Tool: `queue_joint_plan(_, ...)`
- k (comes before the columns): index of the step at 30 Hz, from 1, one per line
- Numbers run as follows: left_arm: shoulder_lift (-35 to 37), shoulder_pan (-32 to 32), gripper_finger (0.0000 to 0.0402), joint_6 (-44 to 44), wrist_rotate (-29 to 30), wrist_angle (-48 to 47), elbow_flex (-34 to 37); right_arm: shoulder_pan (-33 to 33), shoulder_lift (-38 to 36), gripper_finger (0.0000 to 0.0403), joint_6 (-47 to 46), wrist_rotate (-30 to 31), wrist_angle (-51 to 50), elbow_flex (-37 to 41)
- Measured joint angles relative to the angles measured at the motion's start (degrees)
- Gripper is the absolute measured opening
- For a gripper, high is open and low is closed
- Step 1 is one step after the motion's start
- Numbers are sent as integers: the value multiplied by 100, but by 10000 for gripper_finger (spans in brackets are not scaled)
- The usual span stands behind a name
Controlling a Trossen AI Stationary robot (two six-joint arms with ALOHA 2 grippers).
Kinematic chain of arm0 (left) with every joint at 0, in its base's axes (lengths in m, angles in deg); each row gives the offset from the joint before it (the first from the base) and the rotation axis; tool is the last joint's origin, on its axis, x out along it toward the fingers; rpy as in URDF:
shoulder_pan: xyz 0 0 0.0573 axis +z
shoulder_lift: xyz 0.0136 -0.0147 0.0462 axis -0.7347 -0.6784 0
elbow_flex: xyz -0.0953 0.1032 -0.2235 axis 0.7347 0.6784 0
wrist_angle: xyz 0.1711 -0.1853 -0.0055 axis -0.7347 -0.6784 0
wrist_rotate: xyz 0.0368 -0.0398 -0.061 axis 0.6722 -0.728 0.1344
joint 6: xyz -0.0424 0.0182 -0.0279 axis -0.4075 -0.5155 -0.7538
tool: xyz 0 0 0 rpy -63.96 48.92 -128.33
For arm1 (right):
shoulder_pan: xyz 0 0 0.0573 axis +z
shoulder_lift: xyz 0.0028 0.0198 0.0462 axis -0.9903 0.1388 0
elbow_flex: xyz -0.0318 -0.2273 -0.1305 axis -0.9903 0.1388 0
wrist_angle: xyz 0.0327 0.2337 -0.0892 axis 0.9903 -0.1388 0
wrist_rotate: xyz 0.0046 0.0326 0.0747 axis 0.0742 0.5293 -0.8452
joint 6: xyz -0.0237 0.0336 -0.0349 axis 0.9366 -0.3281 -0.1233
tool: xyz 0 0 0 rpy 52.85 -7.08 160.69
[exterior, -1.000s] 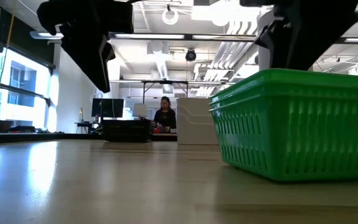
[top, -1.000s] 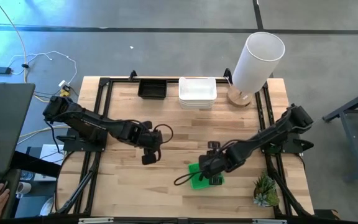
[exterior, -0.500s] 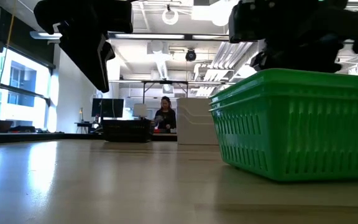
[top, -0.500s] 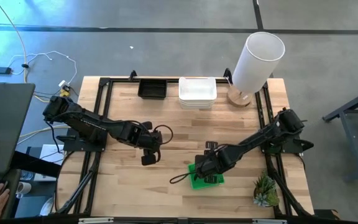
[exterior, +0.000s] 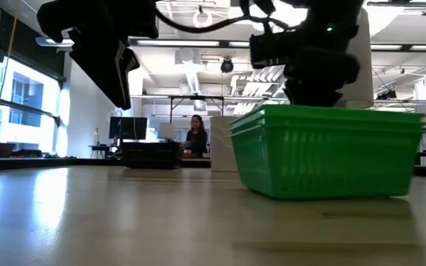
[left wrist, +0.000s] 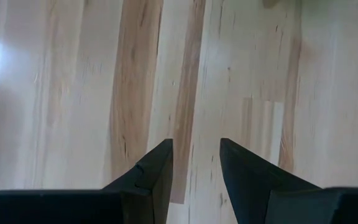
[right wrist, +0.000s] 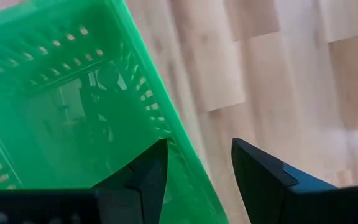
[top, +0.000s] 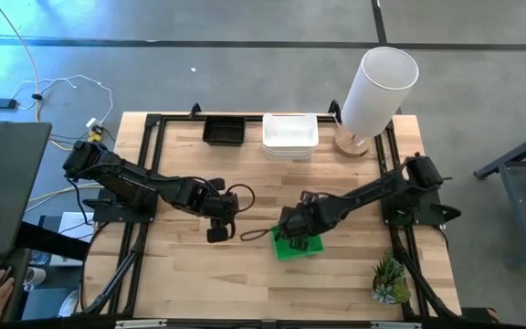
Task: Stack baskets on shelf by color
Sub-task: Move the stacked green bins to the center of the table
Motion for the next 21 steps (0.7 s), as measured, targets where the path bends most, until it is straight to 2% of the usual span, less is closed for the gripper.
queue_joint_plan(21, 0, 9, 119, 294, 294, 2, 0, -1343, 0, 165, 0, 15, 230, 0)
